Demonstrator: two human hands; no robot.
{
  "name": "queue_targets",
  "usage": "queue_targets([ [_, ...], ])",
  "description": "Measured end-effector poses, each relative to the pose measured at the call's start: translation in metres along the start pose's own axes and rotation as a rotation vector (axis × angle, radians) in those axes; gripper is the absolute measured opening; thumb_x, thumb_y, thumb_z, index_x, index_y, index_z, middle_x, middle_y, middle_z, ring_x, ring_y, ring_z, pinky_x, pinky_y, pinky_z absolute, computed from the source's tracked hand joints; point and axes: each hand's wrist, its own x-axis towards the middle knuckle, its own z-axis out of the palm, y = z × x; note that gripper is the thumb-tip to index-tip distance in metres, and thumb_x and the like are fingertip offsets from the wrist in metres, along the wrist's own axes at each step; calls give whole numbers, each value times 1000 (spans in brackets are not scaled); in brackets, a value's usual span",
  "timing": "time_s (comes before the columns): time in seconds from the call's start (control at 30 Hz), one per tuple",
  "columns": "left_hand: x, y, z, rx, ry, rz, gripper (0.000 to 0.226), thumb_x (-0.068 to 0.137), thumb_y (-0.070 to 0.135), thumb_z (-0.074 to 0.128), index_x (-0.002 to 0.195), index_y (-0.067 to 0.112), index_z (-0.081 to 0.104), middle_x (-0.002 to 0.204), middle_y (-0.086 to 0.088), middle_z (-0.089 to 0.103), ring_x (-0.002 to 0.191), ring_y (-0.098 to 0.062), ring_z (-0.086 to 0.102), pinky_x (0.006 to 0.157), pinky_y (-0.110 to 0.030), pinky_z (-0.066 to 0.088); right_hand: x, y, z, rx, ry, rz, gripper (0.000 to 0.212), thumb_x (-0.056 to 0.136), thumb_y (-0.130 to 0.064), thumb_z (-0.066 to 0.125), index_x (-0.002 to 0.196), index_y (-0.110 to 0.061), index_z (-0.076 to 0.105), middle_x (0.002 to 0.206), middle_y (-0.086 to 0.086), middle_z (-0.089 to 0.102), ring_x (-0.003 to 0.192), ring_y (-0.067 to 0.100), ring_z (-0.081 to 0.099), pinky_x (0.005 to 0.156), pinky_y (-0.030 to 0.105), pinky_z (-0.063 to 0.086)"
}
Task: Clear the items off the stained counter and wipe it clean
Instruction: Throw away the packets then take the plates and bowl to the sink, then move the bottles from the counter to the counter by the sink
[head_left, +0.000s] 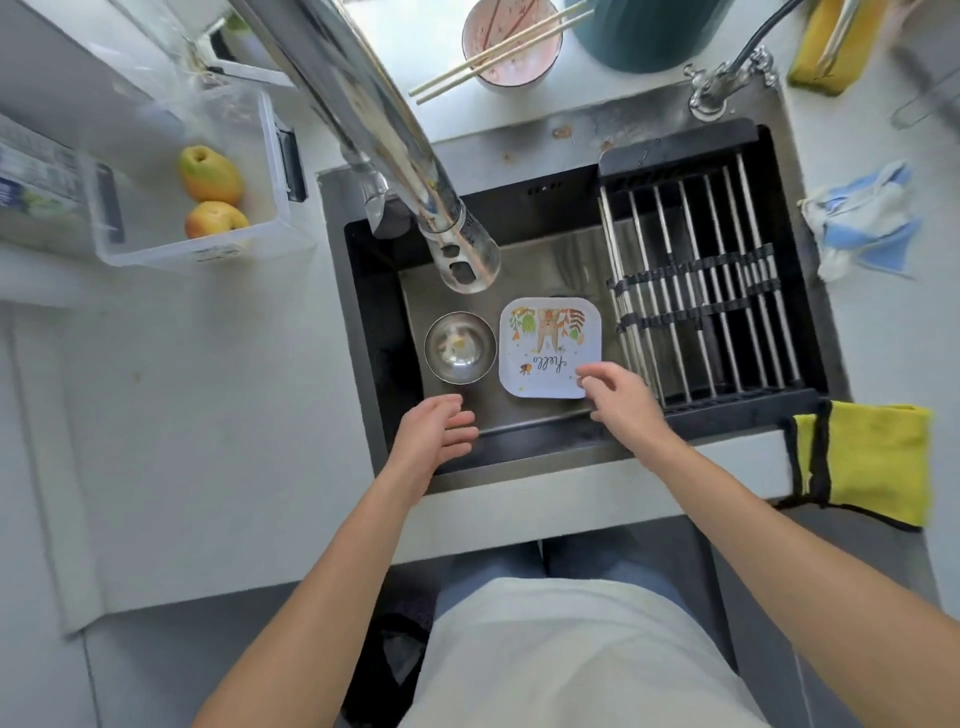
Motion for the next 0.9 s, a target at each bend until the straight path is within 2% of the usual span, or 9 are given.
queue_targets([
  [0.07,-21,-5,-3,62,-6,30,23,107,24,53,125,21,67,114,-6,78,99,-23,80,87,-37,65,-30,-1,-16,58,0,-33,23,104,-22,52,117,-29,70,107,-6,76,86,11,73,66,29,59],
  [0.13,-37,-13,-7,120,-11,41,22,107,24,53,123,22,68,111,-6,79,97,-25,80,83,-35,66,-54,4,-30,64,-17,-54,22,105,-24,51,109,-30,71,94,-3,77,69,11,71,55,27,52],
  [0.2,-50,-25,-13,189,-9,50,21,107,24,53,120,23,70,108,-5,80,91,-21,80,75,-31,65,-72,15,-41,30,-29,-60,22,105,-27,51,104,-29,72,89,-2,77,68,11,70,55,27,50],
  [0.3,-62,-47,-22,309,0,77,21,106,23,52,115,26,71,105,-2,80,84,-16,79,71,-29,61,-91,43,-51,28,2,-17,22,105,-30,52,98,-27,73,90,-4,77,78,13,74,61,28,54],
  [0.47,-73,-78,-40,636,-59,143,20,102,26,54,110,32,71,94,3,79,88,-17,75,88,-39,62,-124,87,-55,140,94,69,21,106,-32,54,103,-25,73,96,-1,77,87,18,76,71,31,58],
  [0.57,-75,-83,-51,830,-131,226,17,99,30,55,102,38,70,93,7,77,88,-11,73,85,-31,60,-151,111,-47,254,163,113,22,105,-32,55,104,-23,74,93,0,78,82,17,75,72,34,59],
  [0.73,-75,-76,-52,1081,-212,281,17,96,32,53,98,35,70,89,11,77,87,-3,70,77,-25,54,-207,169,-8,435,308,269,20,100,-30,59,98,-19,75,87,0,75,71,15,69,67,33,57],
  [0.8,-75,-72,-45,1174,-232,291,19,91,35,52,95,33,71,89,15,76,88,-1,69,75,-26,52,-232,200,15,482,358,339,19,99,-30,59,96,-19,75,85,0,75,69,15,67,64,31,55],
  [0.9,-76,-73,-27,1268,-318,308,18,90,36,54,90,32,72,86,16,76,83,-5,72,79,-30,57,-268,249,55,581,419,458,19,100,-27,58,96,-16,74,85,3,74,67,18,65,61,31,52],
])
